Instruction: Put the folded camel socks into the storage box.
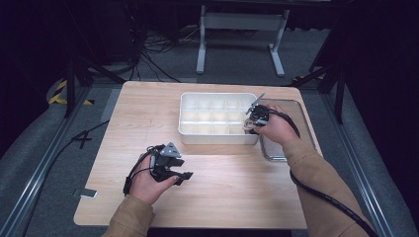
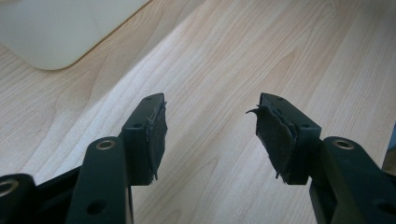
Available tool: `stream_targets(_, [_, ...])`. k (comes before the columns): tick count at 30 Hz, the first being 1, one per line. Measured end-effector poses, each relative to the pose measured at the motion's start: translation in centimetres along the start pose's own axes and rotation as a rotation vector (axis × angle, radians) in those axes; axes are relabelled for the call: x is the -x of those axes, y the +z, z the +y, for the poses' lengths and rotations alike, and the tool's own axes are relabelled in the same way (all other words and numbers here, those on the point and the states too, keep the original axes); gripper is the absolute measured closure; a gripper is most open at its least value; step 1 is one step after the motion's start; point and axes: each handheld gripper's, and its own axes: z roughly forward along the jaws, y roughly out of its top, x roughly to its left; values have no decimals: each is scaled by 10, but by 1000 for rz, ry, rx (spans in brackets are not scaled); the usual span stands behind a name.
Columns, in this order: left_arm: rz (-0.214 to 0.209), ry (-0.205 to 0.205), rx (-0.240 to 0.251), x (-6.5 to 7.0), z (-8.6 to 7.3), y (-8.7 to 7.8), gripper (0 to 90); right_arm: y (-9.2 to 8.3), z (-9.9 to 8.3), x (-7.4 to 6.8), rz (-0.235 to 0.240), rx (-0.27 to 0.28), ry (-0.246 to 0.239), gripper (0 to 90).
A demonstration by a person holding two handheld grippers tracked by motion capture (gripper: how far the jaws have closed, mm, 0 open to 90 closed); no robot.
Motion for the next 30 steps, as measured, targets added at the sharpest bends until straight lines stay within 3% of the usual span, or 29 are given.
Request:
stream_targets(4, [-1, 0, -1, 0, 0, 0, 434, 1, 2, 0, -7, -14, -1, 753])
stream_targets(7, [-4, -4, 1, 0, 0, 0, 433, -2, 2, 1, 13, -13, 9, 704])
stream_targets(9, [-1, 0, -1, 0, 0, 0, 431, -8, 3, 1, 27, 6, 38, 624])
stream_targets(13, [-2, 2, -1, 0, 0, 1, 429, -18, 5, 2, 4, 37, 63, 534])
stream_targets(19, [-4, 0, -3, 0, 0, 1, 428, -22, 11, 4, -12, 100, 90, 487])
stream_targets(20, [-5, -3, -2, 0, 0, 2, 428, -20, 11, 5, -11, 106, 94, 494])
stream_targets(23, [0, 3, -11, 0, 0, 1, 424, -17, 12, 6, 18, 83, 75, 677])
stream_targets(30, [-3, 1, -11, -1, -1, 2, 419, -7, 12, 4, 49, 19, 58, 750])
